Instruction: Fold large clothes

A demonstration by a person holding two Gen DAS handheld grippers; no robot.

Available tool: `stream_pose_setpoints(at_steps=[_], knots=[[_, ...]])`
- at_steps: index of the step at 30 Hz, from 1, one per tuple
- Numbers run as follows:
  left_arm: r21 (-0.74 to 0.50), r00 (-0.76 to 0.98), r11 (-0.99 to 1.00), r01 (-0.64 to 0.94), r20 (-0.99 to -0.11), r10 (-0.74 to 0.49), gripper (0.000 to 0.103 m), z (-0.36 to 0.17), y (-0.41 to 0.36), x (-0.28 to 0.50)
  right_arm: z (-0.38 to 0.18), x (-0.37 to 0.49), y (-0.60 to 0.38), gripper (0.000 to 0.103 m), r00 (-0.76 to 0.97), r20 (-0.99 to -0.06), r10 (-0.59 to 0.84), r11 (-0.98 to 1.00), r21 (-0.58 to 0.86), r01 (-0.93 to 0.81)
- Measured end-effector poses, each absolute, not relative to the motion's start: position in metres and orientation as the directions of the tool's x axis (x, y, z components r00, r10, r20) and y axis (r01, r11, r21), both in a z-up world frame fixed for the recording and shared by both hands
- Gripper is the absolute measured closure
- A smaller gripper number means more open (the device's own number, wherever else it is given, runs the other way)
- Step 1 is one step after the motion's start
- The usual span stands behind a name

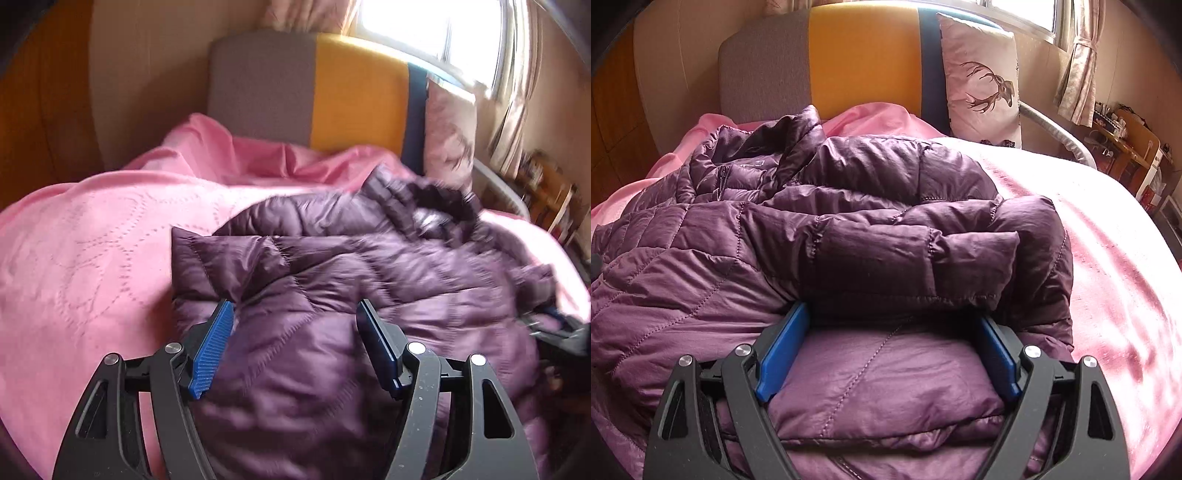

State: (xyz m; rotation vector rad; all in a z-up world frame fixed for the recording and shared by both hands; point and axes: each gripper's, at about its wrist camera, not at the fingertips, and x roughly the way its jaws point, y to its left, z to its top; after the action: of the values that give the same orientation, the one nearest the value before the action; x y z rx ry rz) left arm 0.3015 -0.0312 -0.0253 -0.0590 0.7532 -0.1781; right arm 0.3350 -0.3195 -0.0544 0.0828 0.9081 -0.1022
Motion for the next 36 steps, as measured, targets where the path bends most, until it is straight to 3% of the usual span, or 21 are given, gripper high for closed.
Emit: stream_pose_setpoints(at_steps=[3,7,12,17,26,36], knots=[[-0.132,0.708,0.971,0.201,-0.665,-0.237,0.027,-0.019,-0.044,0.271,-0.054,0.335,-0.321,0.017,0.615,-0.787,-0.042,0.991,0.044,0.123],[-0.101,0.642,0.976,0.195,-0.738,-0.205,0.022,-0.053,-0.056,0.278,-0.053,0.335,-0.322,0.016,0.616,-0.787,-0.032,0.991,0.055,0.121],[-0.077,0.635,0.981,0.179,-0.753,-0.175,0.021,-0.056,-0.058,0.283,-0.052,0.334,-0.318,0.016,0.612,-0.789,-0.053,0.992,0.029,0.123],[-0.093,0.662,0.985,0.142,-0.731,-0.164,0.016,-0.031,-0.046,0.253,-0.035,0.326,-0.315,0.005,0.589,-0.807,-0.055,0.993,0.016,0.115],[-0.095,0.700,0.988,0.123,-0.698,-0.154,0.013,-0.011,-0.018,0.166,-0.004,0.245,-0.309,0.002,0.567,-0.818,0.100,0.983,0.171,0.073],[-0.066,0.703,0.988,0.139,-0.696,-0.146,0.013,-0.012,-0.002,0.107,-0.013,0.159,-0.300,0.002,0.533,-0.840,0.101,0.989,0.143,0.038]])
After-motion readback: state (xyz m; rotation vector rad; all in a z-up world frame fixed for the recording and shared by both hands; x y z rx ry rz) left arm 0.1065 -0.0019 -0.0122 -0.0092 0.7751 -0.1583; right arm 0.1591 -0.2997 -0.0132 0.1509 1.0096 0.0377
